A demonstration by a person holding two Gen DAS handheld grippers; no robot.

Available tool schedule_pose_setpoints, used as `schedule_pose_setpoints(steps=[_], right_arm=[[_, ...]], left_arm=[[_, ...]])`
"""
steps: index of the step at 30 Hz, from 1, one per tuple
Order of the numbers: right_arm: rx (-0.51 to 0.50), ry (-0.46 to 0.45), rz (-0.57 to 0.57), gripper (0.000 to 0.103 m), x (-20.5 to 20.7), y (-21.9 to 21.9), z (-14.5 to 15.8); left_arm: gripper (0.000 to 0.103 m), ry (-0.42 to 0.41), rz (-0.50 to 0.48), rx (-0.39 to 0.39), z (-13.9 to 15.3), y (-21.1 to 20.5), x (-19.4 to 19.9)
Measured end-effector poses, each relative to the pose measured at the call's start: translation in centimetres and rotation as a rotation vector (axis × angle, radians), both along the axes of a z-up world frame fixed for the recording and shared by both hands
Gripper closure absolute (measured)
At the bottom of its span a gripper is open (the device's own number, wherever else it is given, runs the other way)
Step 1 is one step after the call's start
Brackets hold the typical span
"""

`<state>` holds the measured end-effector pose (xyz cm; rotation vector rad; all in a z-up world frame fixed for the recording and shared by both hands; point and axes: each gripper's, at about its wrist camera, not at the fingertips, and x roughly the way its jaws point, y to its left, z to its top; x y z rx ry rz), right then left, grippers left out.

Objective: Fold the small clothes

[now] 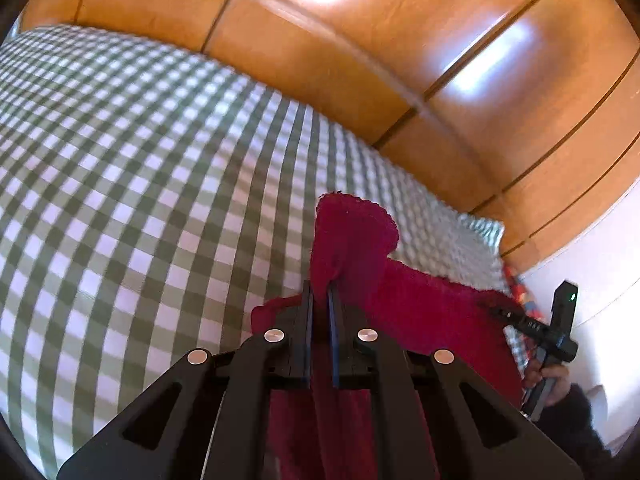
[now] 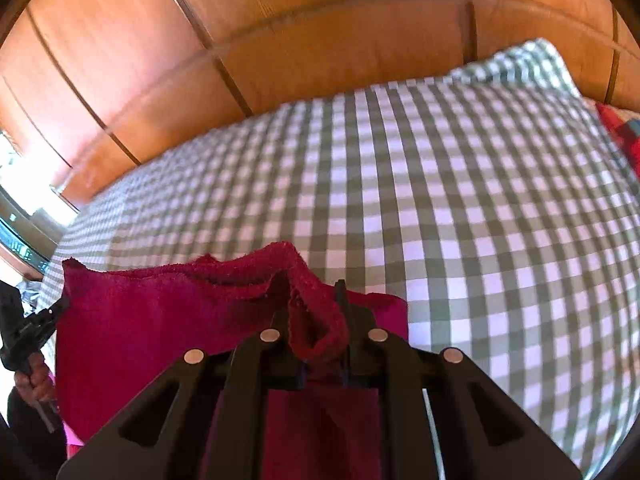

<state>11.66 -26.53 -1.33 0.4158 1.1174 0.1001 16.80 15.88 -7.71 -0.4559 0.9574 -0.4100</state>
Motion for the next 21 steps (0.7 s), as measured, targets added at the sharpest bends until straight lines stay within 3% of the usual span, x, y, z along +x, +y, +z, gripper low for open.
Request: schedule_pose_setpoints(steps=[2, 4, 7, 11, 13, 14, 15, 21], right_arm=[[0.004, 0.004, -0.013, 0.069, -0.1, -0.4, -0.2], [0.026, -0.019, -0.014, 0.052, -0.8, -0.7, 0.5], [0.016, -0.056, -0.023, 0.036, -2.9, -1.2, 2.0], [0.046, -0.074, -0.017, 0.035, -7.6, -2.0, 3.1], [0.050, -0.063, -0.004, 0.035, -9.7, -1.9, 3.0], [0.052, -0.054, 0.008, 0.035, -11.3, -1.7, 2.9], [0.055, -0.047, 0.014, 0.035, -12.3, -1.6, 2.8], [0.062, -0.006, 0.059, 0.036, -18.6, -0.3, 2.2]], left_arm=[[0.097, 0.040, 0.004, 0.034, -0.7, -0.3, 0.3], [0.097, 0.043, 0.006, 0.009, -0.7, 0.1, -0.2], [0.095, 0.015, 0.002, -0.006, 0.4, 1.3, -2.4], [0.095, -0.045, -0.080, 0.016, 1.7, 2.9, -8.2], [0.078, -0.059, -0.131, 0.032, 1.9, 3.3, -11.0], [0.054, -0.064, -0.165, 0.040, 2.0, 3.4, -13.2], [0.039, -0.072, -0.183, 0.043, 2.1, 3.4, -14.4], [0.038, -0.119, -0.277, 0.113, 1.6, 1.9, -20.3]])
